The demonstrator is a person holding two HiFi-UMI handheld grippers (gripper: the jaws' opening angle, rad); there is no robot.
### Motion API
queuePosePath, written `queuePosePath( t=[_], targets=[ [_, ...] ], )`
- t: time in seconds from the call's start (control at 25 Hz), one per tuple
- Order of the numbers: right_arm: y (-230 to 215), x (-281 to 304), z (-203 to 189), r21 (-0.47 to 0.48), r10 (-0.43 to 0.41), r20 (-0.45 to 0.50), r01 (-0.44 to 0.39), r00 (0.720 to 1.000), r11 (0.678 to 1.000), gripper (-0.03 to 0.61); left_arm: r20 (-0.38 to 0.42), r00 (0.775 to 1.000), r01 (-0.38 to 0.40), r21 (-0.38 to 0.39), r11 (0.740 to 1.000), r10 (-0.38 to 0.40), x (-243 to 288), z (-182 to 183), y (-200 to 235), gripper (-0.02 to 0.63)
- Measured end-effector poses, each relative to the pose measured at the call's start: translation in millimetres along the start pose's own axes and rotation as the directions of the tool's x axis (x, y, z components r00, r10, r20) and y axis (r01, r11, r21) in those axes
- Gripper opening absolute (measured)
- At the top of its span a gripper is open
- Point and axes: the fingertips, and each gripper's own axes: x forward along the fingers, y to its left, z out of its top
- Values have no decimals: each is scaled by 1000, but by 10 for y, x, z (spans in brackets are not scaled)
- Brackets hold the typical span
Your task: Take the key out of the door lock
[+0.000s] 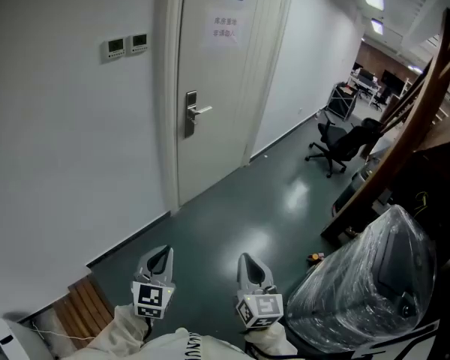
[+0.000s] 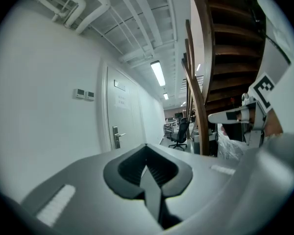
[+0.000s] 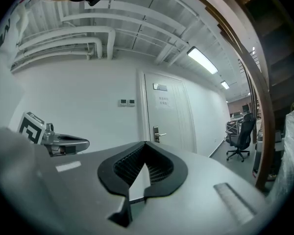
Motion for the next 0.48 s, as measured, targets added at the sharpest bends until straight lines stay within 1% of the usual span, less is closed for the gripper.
queuePosePath(
  t=[0.32, 0.48],
  targets=[
    [127, 168, -33, 30, -5, -2, 5, 1000, 1000, 2, -5, 1000, 11, -21, 1000, -12, 33, -89, 191, 0],
    [238, 245, -66, 23, -15, -9, 15, 1000, 1000, 2, -3, 999, 34, 23, 999, -34, 18, -147, 256, 0]
  ],
)
